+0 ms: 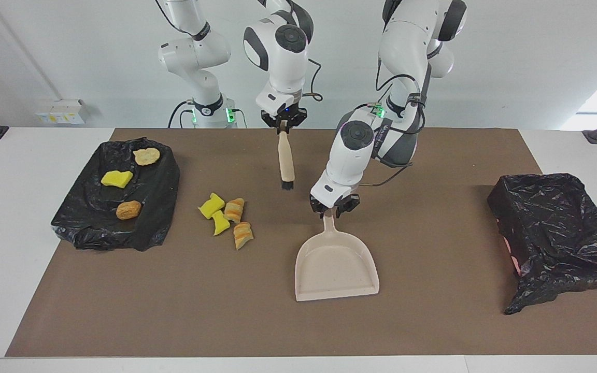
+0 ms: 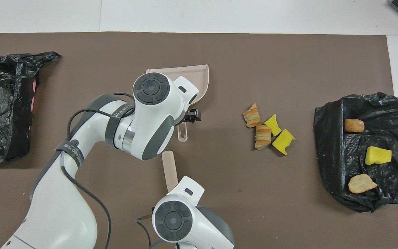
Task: Sweep and dump trash in bin
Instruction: 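Grasp the brush with the right gripper while the left gripper moves the dustpan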
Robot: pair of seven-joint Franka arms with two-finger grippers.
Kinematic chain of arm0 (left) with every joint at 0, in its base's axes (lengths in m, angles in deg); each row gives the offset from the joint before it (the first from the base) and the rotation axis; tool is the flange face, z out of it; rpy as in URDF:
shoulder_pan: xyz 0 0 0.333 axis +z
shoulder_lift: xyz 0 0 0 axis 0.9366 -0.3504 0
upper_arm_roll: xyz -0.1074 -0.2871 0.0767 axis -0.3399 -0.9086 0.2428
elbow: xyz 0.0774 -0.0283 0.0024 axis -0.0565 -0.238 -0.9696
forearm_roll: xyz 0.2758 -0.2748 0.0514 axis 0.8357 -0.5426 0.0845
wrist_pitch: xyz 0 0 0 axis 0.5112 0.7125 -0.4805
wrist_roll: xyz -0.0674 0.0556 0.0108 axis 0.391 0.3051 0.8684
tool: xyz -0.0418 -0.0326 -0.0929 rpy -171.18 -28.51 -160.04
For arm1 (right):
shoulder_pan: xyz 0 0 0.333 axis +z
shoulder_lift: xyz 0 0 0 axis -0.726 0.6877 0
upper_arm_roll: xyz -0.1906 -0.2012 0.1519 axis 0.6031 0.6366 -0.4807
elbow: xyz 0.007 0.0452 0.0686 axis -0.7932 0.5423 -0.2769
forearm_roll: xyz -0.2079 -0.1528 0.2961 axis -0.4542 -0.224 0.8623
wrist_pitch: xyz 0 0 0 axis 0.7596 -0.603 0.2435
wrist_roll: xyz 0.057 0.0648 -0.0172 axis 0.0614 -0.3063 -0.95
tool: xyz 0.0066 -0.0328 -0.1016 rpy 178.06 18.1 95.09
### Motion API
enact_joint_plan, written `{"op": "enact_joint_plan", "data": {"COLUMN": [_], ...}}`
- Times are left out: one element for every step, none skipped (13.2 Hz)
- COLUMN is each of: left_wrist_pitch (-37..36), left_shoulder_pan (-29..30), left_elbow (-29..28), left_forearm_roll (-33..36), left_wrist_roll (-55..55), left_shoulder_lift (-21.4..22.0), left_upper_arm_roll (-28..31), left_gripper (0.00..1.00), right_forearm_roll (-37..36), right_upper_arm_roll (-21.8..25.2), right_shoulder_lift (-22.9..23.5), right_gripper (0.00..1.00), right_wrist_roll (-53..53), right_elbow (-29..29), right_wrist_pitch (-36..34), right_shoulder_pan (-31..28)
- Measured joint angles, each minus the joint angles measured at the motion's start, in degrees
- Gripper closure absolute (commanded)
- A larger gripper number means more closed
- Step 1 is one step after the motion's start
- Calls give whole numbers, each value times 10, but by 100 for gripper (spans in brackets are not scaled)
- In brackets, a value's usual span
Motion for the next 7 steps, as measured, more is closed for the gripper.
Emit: {"op": "enact_joint_plan", "data": {"left_wrist_pitch": [-1, -1, 0, 0, 0, 0, 0], "left_shoulder_pan": [-1, -1, 0, 1, 3, 6, 14], "left_elbow": [-1, -1, -1, -1, 0, 2, 4], "left_forearm_roll": [0, 0, 0, 2, 10, 18, 22], "left_wrist_roll": [0, 0, 0, -1, -9, -27, -57], "left_shoulder_lift": [0, 0, 0, 0, 1, 2, 6], "left_upper_arm_roll": [0, 1, 3, 6, 11, 16, 21], "left_gripper": [100, 100, 100, 100, 100, 100, 100], "right_forearm_roll": [0, 0, -2, -9, -29, -54, -80], "right_upper_arm_roll": [1, 1, 2, 4, 5, 6, 6], "right_shoulder_lift": [-8, -14, -19, -21, -22, -21, -20], "right_gripper": [100, 100, 100, 100, 100, 100, 100], "right_wrist_roll": [-17, -39, -64, -87, -106, -120, -138], "right_elbow": [2, 3, 4, 4, 4, 5, 6], "right_wrist_pitch": [-12, -20, -23, -23, -22, -19, -8], "right_shoulder_pan": [-20, -46, -75, -102, -126, -143, -156]}}
